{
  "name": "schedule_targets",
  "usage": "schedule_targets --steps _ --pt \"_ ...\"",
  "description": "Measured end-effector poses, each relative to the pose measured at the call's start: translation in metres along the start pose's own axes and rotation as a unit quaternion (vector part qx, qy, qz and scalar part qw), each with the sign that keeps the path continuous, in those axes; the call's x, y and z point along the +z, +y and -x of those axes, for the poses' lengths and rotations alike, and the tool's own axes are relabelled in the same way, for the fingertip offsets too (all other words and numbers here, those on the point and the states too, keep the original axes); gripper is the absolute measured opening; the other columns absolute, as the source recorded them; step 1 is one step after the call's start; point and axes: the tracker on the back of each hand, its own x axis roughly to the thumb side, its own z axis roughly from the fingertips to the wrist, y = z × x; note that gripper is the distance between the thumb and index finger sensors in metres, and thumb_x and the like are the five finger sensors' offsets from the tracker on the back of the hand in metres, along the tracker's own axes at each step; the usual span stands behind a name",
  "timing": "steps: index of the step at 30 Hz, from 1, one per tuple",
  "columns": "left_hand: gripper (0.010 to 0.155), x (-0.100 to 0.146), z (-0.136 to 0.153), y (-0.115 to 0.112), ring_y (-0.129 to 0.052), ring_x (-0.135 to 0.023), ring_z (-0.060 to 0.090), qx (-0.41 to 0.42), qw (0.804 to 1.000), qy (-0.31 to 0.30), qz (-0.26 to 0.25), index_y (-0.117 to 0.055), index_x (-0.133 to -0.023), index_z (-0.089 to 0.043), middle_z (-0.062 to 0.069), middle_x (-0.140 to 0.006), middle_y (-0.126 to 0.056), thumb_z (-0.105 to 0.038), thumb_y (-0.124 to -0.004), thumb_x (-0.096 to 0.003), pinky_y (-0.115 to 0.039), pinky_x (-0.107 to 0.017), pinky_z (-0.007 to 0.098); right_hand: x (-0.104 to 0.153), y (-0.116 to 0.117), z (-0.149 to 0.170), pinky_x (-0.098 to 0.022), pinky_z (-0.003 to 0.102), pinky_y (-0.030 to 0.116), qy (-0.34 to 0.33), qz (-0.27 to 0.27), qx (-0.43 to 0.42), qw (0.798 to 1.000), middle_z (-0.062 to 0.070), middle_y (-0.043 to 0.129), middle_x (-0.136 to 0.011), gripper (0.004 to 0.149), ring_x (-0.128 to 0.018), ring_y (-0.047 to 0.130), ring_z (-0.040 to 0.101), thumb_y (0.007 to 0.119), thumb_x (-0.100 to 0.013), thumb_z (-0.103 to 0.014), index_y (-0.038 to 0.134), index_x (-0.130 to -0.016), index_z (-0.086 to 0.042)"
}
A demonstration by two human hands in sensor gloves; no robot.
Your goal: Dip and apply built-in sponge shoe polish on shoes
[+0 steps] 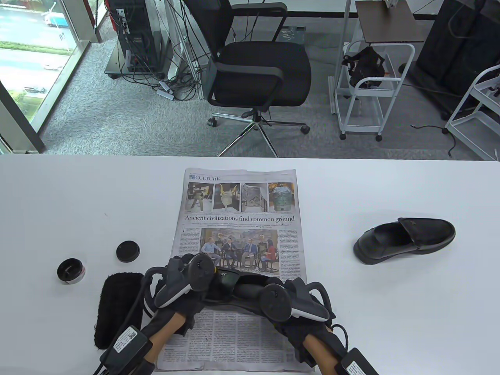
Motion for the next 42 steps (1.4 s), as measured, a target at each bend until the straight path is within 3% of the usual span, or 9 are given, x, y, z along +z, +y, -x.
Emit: schedule_targets --steps 2,9,13,17,25,29,34,38,42 --pt "0.048 -0.003 0.013 0.001 -0.091 -0.072 0.038 -0.017 1.000 0.020 0.015 -0.079 -0.095 -0.007 0.018 -0.083 -0.092 -0.037 -0.074 -0.0583 -0.076 -0.058 0.060 0.000 0.000 0.000 -0.054 0.061 0.070 0.000 -0.001 0.000 1.000 0.007 0.063 -0.094 0.040 -0.069 0.080 0.049 0.073 -0.046 -0.033 0.073 -0.085 -0.022" --pt "0.047 -0.001 0.054 0.008 -0.088 -0.074 0.039 0.047 0.992 0.060 0.104 -0.078 -0.096 -0.007 0.019 -0.085 -0.089 -0.035 -0.075 -0.0591 -0.074 -0.059 0.061 0.000 0.000 0.000 -0.054 0.061 0.070 -0.001 -0.003 0.003 1.000 0.007 0.063 -0.095 0.041 -0.069 0.081 0.049 0.073 -0.046 -0.033 0.073 -0.085 -0.022" --pt "0.047 0.004 0.050 0.013 -0.091 -0.072 0.038 0.055 0.990 0.037 0.125 -0.079 -0.096 -0.006 0.018 -0.084 -0.092 -0.037 -0.076 -0.0590 -0.077 -0.058 0.060 0.000 0.000 0.000 -0.054 0.061 0.070 -0.001 -0.003 0.001 1.000 0.007 0.063 -0.095 0.040 -0.069 0.080 0.049 0.073 -0.046 -0.033 0.073 -0.085 -0.022" --pt "0.050 0.011 0.030 0.013 -0.093 -0.070 0.039 0.092 0.978 -0.001 0.189 -0.079 -0.095 -0.004 0.020 -0.082 -0.094 -0.038 -0.077 -0.0591 -0.077 -0.056 0.061 0.000 0.000 0.000 -0.054 0.061 0.070 -0.001 -0.002 0.003 1.000 0.007 0.063 -0.095 0.041 -0.069 0.081 0.049 0.073 -0.046 -0.033 0.073 -0.085 -0.022" --pt "0.049 0.027 -0.010 0.024 -0.092 -0.071 0.039 0.140 0.971 -0.102 0.165 -0.078 -0.096 -0.005 0.020 -0.083 -0.093 -0.037 -0.076 -0.0592 -0.076 -0.057 0.060 -0.001 0.000 0.000 -0.054 0.061 0.071 -0.002 -0.002 0.004 1.000 0.007 0.063 -0.094 0.040 -0.068 0.081 0.049 0.073 -0.046 -0.033 0.073 -0.085 -0.022" --pt "0.048 0.031 -0.028 0.028 -0.090 -0.072 0.039 0.122 0.977 -0.148 0.088 -0.078 -0.096 -0.006 0.019 -0.083 -0.092 -0.037 -0.076 -0.0588 -0.076 -0.058 0.060 -0.001 0.000 0.000 -0.054 0.061 0.071 -0.003 -0.002 0.004 1.000 0.007 0.063 -0.094 0.040 -0.068 0.081 0.049 0.073 -0.046 -0.033 0.073 -0.085 -0.022" --pt "0.050 0.020 -0.031 0.018 -0.091 -0.071 0.039 0.083 0.989 -0.122 0.002 -0.078 -0.096 -0.008 0.018 -0.084 -0.092 -0.040 -0.074 -0.0586 -0.076 -0.057 0.060 -0.001 0.000 0.000 -0.054 0.061 0.070 -0.002 -0.002 0.002 1.000 0.007 0.063 -0.094 0.040 -0.068 0.081 0.049 0.073 -0.046 -0.033 0.073 -0.085 -0.022" --pt "0.052 0.008 -0.019 0.006 -0.091 -0.072 0.038 0.008 0.997 -0.081 -0.010 -0.077 -0.097 -0.008 0.016 -0.084 -0.092 -0.043 -0.073 -0.0584 -0.076 -0.057 0.060 -0.001 0.000 0.000 -0.054 0.061 0.070 -0.001 -0.002 0.003 1.000 0.007 0.063 -0.094 0.040 -0.068 0.081 0.049 0.073 -0.046 -0.033 0.073 -0.085 -0.022" --pt "0.050 0.002 -0.004 0.004 -0.092 -0.070 0.037 0.009 0.999 -0.046 0.012 -0.079 -0.095 -0.008 0.016 -0.082 -0.093 -0.041 -0.075 -0.0579 -0.077 -0.057 0.059 -0.001 0.000 0.000 -0.054 0.061 0.071 -0.001 -0.003 0.005 1.000 0.007 0.063 -0.094 0.040 -0.069 0.080 0.049 0.073 -0.046 -0.033 0.073 -0.085 -0.022"
